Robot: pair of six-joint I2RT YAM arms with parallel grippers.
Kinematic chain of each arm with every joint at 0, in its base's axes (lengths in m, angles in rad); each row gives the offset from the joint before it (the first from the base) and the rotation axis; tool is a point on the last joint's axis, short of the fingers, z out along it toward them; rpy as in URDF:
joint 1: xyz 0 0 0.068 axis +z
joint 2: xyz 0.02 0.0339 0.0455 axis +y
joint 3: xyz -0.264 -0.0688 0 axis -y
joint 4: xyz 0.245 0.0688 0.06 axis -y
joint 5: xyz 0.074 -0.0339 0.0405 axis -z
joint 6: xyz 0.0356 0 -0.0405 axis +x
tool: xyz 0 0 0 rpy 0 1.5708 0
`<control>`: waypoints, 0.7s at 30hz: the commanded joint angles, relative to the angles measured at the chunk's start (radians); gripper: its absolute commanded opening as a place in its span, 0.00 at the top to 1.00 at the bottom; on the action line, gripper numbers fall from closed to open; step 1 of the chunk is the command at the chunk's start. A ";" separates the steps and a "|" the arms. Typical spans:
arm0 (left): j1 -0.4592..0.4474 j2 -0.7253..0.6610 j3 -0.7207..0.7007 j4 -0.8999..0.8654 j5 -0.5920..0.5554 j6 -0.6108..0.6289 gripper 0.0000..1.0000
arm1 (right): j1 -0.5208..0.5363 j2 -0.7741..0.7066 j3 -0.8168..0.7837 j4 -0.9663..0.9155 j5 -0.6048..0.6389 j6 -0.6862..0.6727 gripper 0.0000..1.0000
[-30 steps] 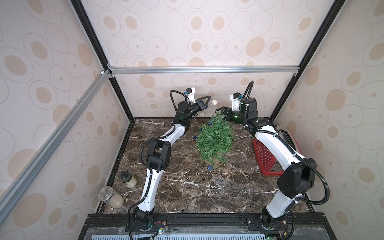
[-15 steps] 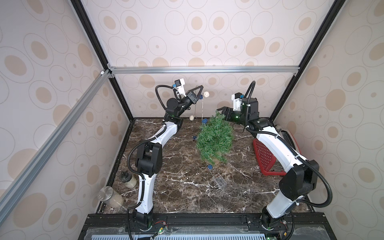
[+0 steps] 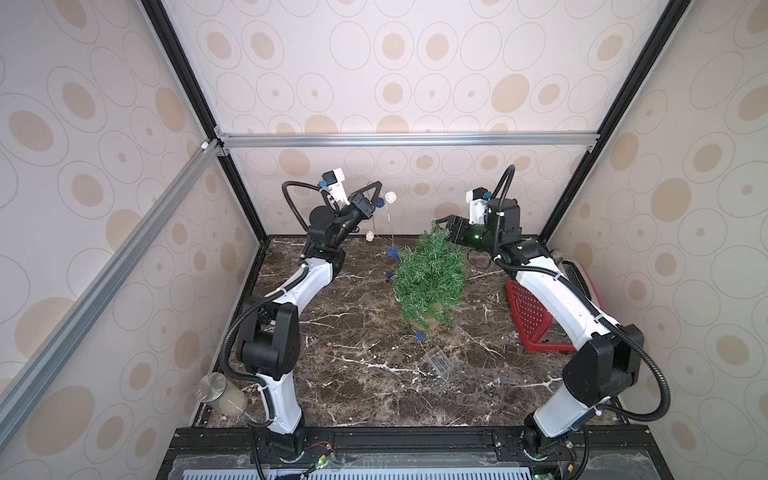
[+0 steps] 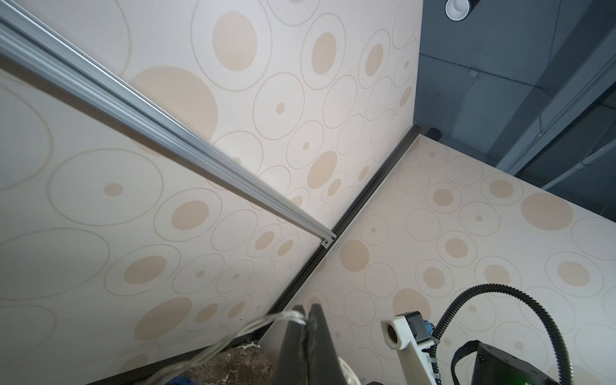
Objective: Remove string lights from the small christmas tree
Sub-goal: Remove the light string from the Christmas tree.
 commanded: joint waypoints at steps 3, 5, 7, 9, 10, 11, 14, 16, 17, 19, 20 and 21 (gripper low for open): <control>-0.003 -0.139 -0.073 -0.115 -0.080 0.138 1.00 | -0.017 -0.084 -0.039 0.029 -0.001 0.017 0.27; -0.004 -0.182 -0.103 -0.160 -0.105 0.164 1.00 | -0.023 -0.112 -0.055 0.029 0.009 0.020 0.26; -0.003 -0.226 -0.132 -0.195 -0.127 0.190 1.00 | -0.031 -0.142 -0.079 0.036 0.015 0.029 0.25; -0.003 -0.270 -0.160 -0.236 -0.148 0.214 1.00 | -0.035 -0.173 -0.103 0.044 0.021 0.041 0.23; -0.004 -0.287 -0.172 -0.249 -0.156 0.218 1.00 | -0.035 -0.187 -0.113 0.049 0.022 0.046 0.23; -0.003 -0.308 -0.185 -0.265 -0.165 0.228 1.00 | -0.034 -0.203 -0.126 0.054 0.022 0.050 0.23; -0.002 -0.364 -0.220 -0.301 -0.179 0.242 1.00 | -0.061 -0.254 -0.161 0.074 0.019 0.057 0.23; -0.003 -0.399 -0.244 -0.320 -0.189 0.249 1.00 | -0.061 -0.292 -0.185 0.085 0.015 0.059 0.23; -0.004 -0.417 -0.254 -0.334 -0.192 0.254 1.00 | -0.061 -0.308 -0.201 0.098 0.005 0.058 0.23; -0.003 -0.451 -0.276 -0.354 -0.204 0.264 1.00 | -0.059 -0.345 -0.227 0.121 -0.034 0.064 0.23; -0.004 -0.472 -0.288 -0.368 -0.211 0.272 1.00 | -0.055 -0.360 -0.235 0.126 -0.056 0.065 0.23; -0.004 -0.491 -0.297 -0.385 -0.221 0.281 1.00 | -0.046 -0.372 -0.238 0.121 -0.070 0.056 0.23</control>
